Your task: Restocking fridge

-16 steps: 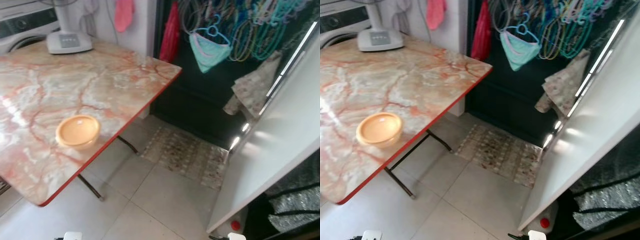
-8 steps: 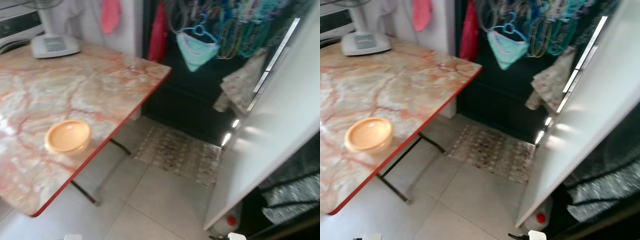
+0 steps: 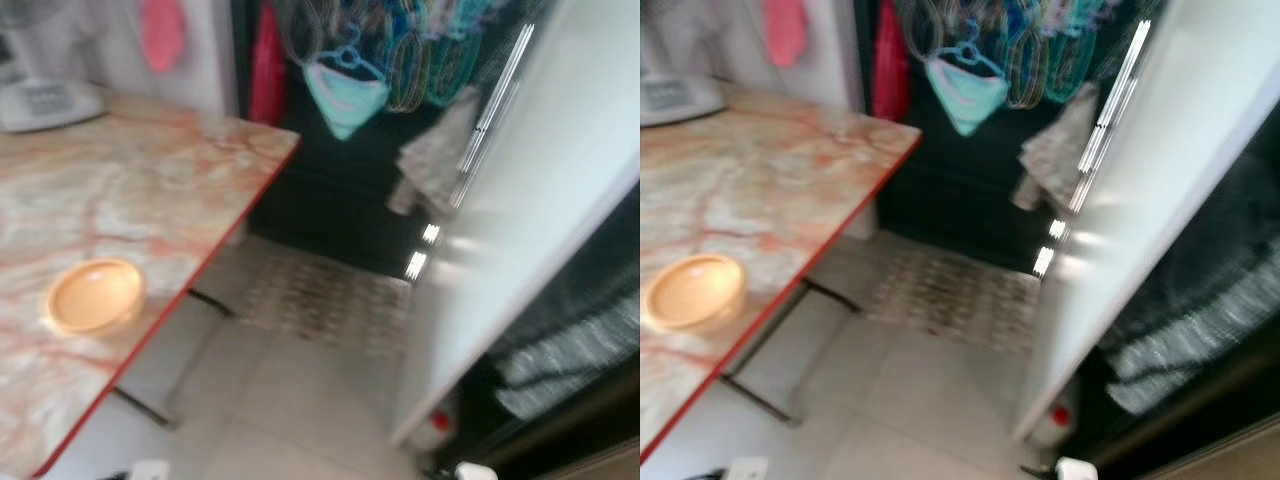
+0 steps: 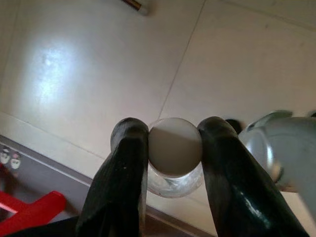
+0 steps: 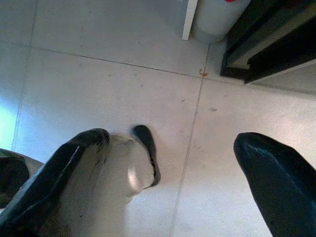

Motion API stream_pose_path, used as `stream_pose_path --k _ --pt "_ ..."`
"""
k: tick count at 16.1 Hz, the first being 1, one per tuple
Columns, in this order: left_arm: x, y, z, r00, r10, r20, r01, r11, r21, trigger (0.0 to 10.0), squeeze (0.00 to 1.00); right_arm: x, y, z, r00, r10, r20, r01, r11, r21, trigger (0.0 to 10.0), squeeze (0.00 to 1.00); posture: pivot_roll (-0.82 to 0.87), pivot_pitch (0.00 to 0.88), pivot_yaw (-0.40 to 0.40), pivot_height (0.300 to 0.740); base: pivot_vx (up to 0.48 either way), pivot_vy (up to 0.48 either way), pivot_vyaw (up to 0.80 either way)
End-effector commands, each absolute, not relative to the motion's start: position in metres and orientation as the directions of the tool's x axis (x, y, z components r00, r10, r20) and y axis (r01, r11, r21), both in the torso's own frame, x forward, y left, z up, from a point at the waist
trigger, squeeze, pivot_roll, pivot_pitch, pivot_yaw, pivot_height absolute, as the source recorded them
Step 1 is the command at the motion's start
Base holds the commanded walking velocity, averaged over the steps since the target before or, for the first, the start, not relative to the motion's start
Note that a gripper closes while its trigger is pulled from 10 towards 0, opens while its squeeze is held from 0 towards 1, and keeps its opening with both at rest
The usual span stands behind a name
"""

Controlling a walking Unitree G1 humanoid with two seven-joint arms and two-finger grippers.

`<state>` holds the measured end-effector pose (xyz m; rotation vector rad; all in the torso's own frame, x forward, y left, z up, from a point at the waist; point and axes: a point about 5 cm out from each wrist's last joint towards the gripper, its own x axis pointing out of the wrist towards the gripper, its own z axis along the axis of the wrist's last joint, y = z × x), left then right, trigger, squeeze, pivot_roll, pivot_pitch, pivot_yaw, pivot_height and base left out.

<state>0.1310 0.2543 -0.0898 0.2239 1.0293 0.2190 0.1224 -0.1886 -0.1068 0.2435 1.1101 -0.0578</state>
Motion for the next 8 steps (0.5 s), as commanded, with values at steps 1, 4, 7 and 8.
stream_pose_path --k 1,4,7,8 --pt "0.1320 0.2475 -0.0916 0.493 0.271 -0.827 -0.073 0.960 0.271 10.0 0.00 0.1202 -0.1958 -0.1066 0.438 0.059 -0.897 0.171 0.974 0.148 10.0 0.00 0.15 0.000 -0.052 0.740 0.000 0.000 -0.80" --pt "0.1316 0.2472 -0.0920 0.488 0.270 -0.830 -0.072 0.960 0.269 10.0 0.00 0.1201 -0.1958 -0.1066 0.438 0.061 -0.897 0.168 0.975 0.149 10.0 0.00 0.15 0.000 -0.051 0.740 0.000 0.000 -0.80" --pt "0.1313 0.2467 -0.0923 0.485 0.265 -0.833 -0.067 0.961 0.267 10.0 0.00 0.1191 -0.1953 -0.1069 0.437 0.064 -0.897 0.165 0.975 0.150 10.0 0.00 0.15 0.000 -0.047 0.740 0.000 0.000 -0.80" --pt "0.1319 0.2466 -0.0922 0.486 0.262 -0.833 -0.059 0.962 0.268 10.0 0.00 0.1188 -0.1950 -0.1070 0.435 0.066 -0.898 0.162 0.975 0.150 10.0 0.00 0.15 0.000 -0.045 0.740 0.000 0.000 -0.80"
